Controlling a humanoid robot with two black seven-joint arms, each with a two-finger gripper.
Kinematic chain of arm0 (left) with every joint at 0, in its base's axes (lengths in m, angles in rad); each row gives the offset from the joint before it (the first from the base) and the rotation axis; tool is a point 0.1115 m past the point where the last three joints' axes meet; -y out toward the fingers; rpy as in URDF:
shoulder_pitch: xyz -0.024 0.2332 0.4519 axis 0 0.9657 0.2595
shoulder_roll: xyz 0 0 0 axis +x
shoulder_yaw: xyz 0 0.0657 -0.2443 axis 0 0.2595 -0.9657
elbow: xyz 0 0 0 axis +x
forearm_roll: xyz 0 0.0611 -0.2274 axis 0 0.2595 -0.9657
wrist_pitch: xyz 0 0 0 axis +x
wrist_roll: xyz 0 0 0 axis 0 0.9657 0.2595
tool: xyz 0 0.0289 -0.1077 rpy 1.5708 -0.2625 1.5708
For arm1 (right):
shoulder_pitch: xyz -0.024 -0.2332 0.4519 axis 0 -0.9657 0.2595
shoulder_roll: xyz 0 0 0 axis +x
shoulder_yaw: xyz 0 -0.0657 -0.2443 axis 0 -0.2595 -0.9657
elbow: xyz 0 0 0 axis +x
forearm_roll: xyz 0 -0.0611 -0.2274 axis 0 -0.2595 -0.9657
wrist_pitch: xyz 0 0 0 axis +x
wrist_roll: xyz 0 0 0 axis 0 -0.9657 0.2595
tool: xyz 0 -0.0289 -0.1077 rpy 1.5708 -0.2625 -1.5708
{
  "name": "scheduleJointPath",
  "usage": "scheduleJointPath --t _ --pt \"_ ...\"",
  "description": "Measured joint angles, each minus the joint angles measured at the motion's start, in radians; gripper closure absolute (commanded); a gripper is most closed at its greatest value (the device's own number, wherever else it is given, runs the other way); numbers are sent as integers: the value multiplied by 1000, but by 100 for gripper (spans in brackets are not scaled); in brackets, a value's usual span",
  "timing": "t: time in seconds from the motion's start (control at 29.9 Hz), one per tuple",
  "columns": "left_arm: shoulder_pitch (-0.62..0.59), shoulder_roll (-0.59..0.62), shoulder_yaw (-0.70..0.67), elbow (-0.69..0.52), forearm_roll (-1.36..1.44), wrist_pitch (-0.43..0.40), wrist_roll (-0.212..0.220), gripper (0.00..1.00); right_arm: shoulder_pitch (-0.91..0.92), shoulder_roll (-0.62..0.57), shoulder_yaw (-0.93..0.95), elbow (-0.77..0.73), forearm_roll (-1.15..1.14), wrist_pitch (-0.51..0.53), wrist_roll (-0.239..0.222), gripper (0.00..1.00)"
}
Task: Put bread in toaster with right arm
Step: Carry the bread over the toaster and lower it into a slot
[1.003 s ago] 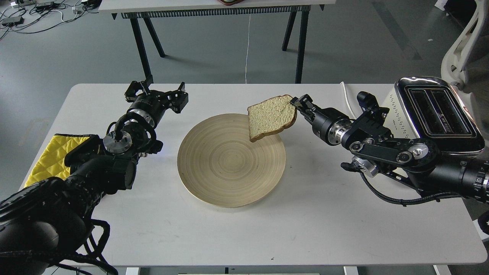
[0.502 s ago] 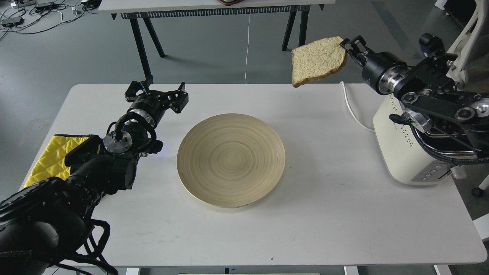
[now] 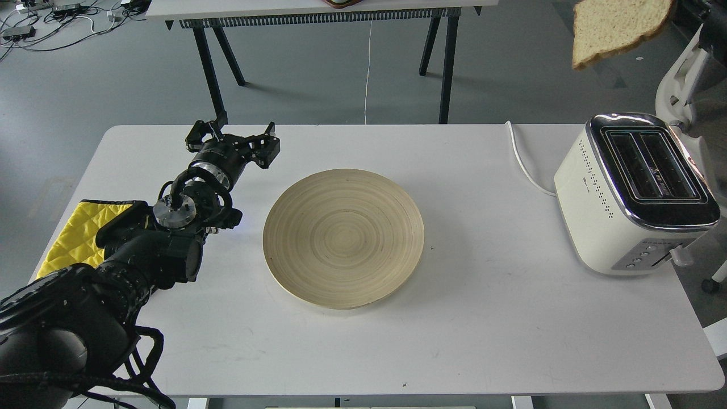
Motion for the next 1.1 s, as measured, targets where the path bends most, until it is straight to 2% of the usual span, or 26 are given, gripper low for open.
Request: scheduleJointPath --t 0.47,0.87,1.1 --pt "0 0 1 0 0 0 0 0 224 -26 -451 187 35 -11 11 93" --pt "0 -1 0 0 0 0 0 0 257 -28 -498 235 36 2 4 93" --pt "0 0 0 0 0 0 0 0 348 -35 -559 262 38 17 7 93"
